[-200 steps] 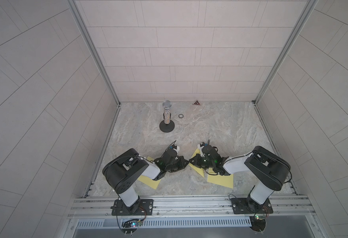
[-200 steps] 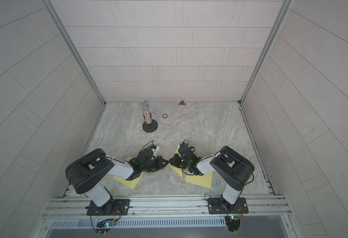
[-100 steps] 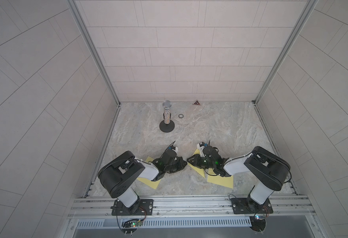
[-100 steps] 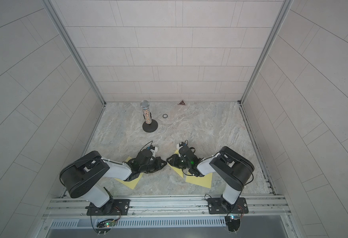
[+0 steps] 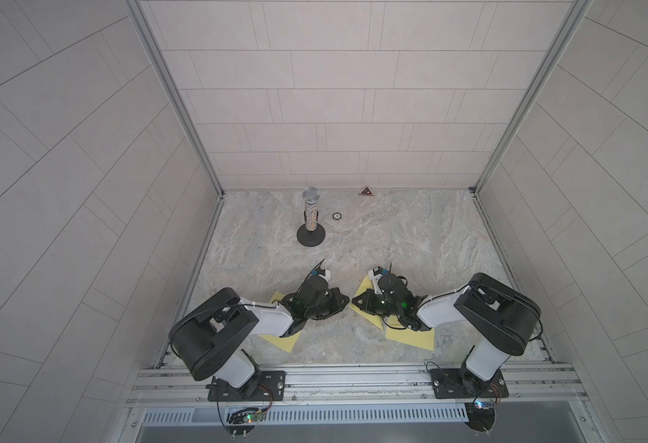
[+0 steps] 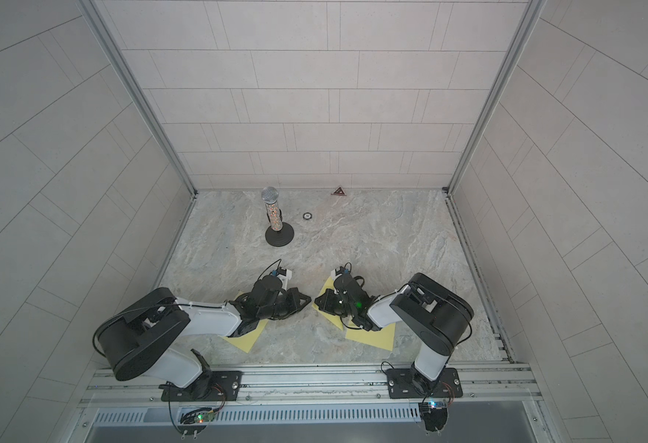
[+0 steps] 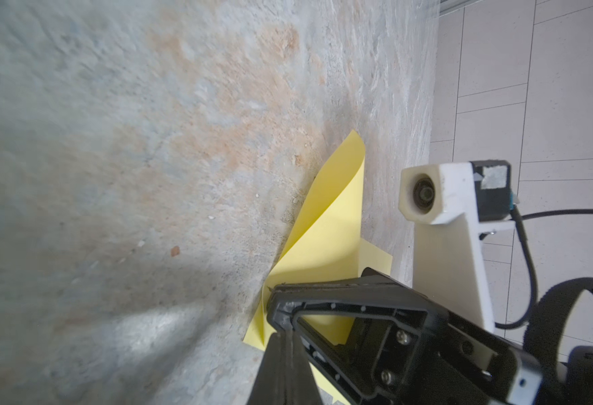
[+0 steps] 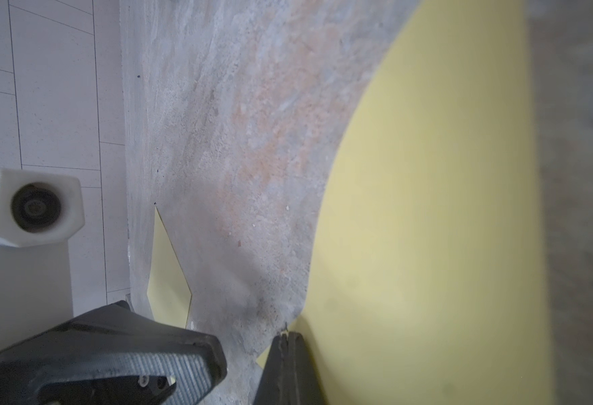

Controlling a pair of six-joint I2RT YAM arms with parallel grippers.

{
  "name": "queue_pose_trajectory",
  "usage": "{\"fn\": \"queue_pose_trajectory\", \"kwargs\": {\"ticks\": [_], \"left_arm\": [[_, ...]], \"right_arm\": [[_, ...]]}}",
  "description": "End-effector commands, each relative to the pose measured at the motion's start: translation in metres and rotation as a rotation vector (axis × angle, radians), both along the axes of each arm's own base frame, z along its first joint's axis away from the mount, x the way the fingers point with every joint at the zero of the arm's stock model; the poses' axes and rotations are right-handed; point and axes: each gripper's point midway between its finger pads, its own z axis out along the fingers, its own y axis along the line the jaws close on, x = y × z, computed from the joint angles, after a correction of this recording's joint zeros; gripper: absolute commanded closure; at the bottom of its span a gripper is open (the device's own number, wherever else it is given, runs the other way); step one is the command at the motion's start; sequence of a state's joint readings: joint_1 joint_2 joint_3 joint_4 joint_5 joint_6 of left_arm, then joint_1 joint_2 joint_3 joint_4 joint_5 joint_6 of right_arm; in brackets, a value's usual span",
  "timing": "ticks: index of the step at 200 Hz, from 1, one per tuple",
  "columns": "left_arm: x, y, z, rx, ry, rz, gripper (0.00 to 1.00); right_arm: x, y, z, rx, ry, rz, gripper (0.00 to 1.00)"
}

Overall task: Fold the square paper diagonally
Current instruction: Fold the paper at the center of the board.

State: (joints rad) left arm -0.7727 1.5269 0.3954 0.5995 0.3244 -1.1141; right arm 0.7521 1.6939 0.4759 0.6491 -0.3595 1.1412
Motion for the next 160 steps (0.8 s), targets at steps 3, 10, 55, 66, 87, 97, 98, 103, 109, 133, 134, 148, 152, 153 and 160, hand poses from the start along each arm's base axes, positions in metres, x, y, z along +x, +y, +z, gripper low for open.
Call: {"fn": "queue_pose_trajectory", "kwargs": {"ticks": [3,10,55,66,87,97,98,103,109,133,134,148,152,153,160], "left_arm": [[0.002,-0.005,0.001,0.006,-0.001,0.004,1.0],[0.002,-0.007,-0.001,0.007,0.001,0.001,1.0],[0.002,-0.014,-0.01,-0.002,0.006,-0.001,1.0],[0.002,-0.014,-0.013,-0.001,0.011,0.001,1.0],[0.001,-0.015,-0.014,-0.009,0.012,0.002,1.0],[0.001,-0.014,-0.015,-0.006,0.012,0.006,1.0],[0.001,-0.013,-0.015,-0.004,0.013,0.007,1.0],[0.001,-0.013,-0.016,-0.001,0.014,0.009,1.0],[0.001,-0.012,-0.016,0.004,0.013,0.013,1.0],[0.002,-0.013,-0.015,0.003,0.012,0.015,1.0],[0.002,-0.013,-0.015,0.002,0.013,0.015,1.0],[0.003,-0.013,-0.016,0.007,0.015,0.015,1.0],[0.003,-0.013,-0.017,0.009,0.015,0.016,1.0],[0.003,-0.013,-0.017,0.009,0.016,0.016,1.0],[0.003,-0.013,-0.019,0.013,0.021,0.017,1.0]], "right_arm": [[-0.026,-0.03,-0.047,-0.165,0.129,-0.016,1.0],[-0.026,-0.031,-0.048,-0.168,0.135,-0.019,1.0],[-0.027,-0.031,-0.052,-0.151,0.16,-0.046,1.0],[-0.027,-0.031,-0.053,-0.145,0.164,-0.053,1.0],[-0.028,-0.034,-0.054,-0.149,0.167,-0.062,1.0],[-0.029,-0.035,-0.056,-0.151,0.171,-0.066,1.0],[-0.029,-0.035,-0.056,-0.151,0.172,-0.066,1.0],[-0.029,-0.036,-0.056,-0.151,0.172,-0.066,1.0],[-0.03,-0.036,-0.057,-0.152,0.174,-0.068,1.0],[-0.03,-0.036,-0.057,-0.151,0.174,-0.067,1.0],[-0.03,-0.036,-0.057,-0.151,0.174,-0.067,1.0],[-0.03,-0.036,-0.057,-0.151,0.175,-0.068,1.0],[-0.03,-0.036,-0.057,-0.149,0.174,-0.066,1.0],[-0.03,-0.036,-0.057,-0.149,0.174,-0.066,1.0],[-0.029,-0.035,-0.056,-0.147,0.174,-0.066,1.0]]}}
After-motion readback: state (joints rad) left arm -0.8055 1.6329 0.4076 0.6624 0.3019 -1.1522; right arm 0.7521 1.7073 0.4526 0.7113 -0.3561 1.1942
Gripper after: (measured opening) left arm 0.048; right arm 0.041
